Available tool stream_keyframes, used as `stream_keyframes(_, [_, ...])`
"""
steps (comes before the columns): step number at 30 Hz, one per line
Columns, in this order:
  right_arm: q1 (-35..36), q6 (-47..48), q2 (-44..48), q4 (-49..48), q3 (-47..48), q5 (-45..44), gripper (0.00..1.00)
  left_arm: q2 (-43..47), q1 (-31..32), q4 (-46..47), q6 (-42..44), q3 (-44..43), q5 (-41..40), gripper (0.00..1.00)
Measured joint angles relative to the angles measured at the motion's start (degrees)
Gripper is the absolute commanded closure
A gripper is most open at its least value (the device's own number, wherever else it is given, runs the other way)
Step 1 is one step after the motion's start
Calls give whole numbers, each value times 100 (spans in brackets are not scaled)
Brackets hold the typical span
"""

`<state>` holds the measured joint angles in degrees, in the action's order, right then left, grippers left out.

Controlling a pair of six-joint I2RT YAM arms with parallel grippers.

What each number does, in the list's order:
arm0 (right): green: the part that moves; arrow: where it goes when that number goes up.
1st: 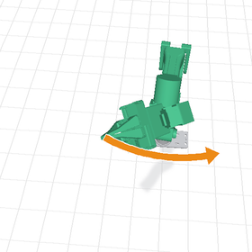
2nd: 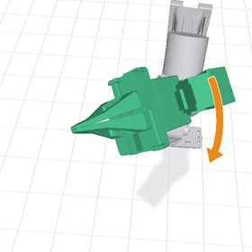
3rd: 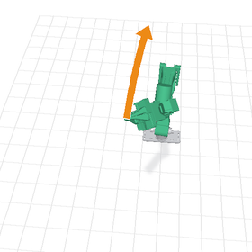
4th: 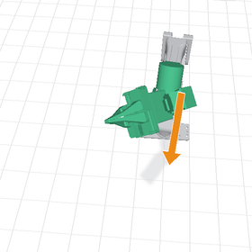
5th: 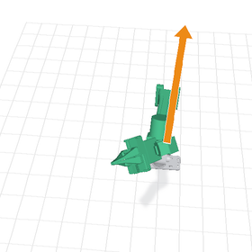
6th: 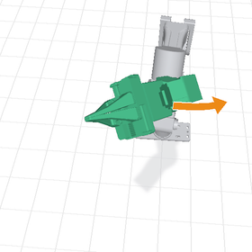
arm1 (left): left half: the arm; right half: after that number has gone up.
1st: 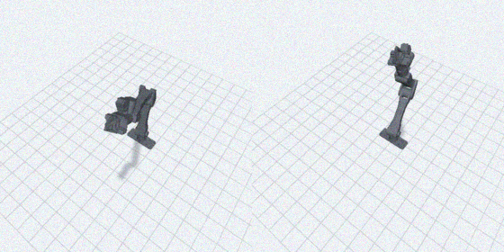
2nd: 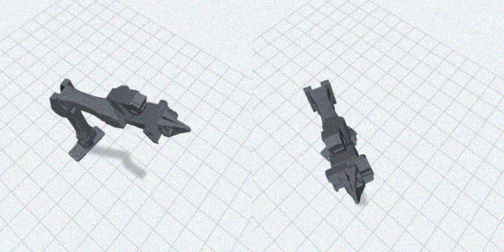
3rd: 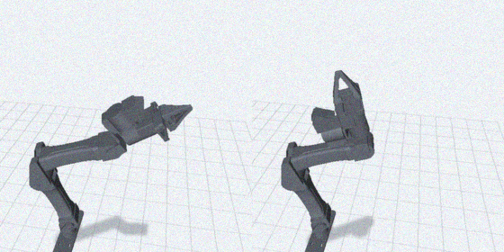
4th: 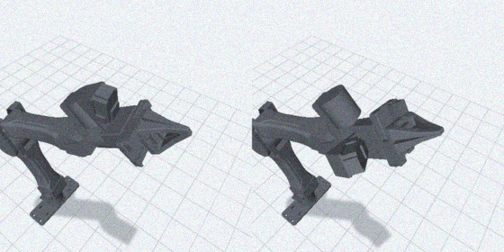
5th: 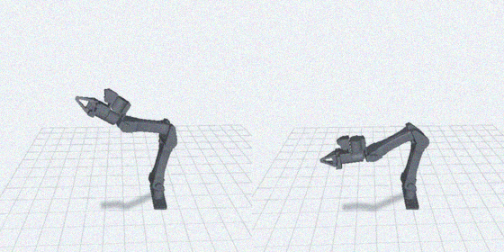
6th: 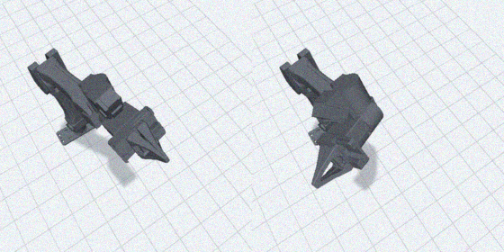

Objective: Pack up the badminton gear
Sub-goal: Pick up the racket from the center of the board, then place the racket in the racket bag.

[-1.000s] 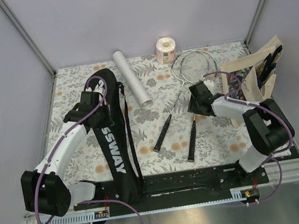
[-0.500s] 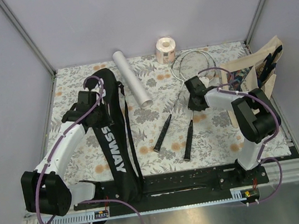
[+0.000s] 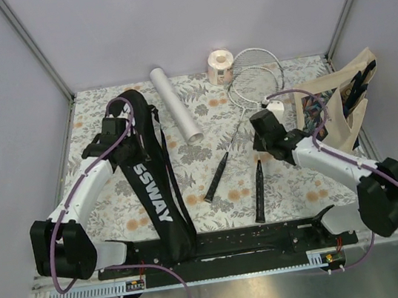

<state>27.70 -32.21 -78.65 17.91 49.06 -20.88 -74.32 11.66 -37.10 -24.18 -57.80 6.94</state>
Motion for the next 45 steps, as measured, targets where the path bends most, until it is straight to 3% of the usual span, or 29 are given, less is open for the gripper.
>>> stream_keyframes(9, [2358, 302, 745, 190, 0, -413, 100, -354, -90, 131, -31, -234, 66, 100])
stream_keyframes(18, [4234, 365, -33, 560, 350, -542, 100, -369, -90, 269, -96, -229, 332, 100])
stream_keyframes(26, [4511, 179, -391, 922, 531, -957, 100, -369, -94, 280, -101, -216, 339, 100])
stream_keyframes(35, [4629, 166, 354, 1213, 186, -968, 100, -385, -94, 306, -109, -216, 339, 100])
stream_keyframes(45, [4767, 166, 396, 1585, 184, -1008, 100, -407, -94, 326, -131, -216, 258, 100])
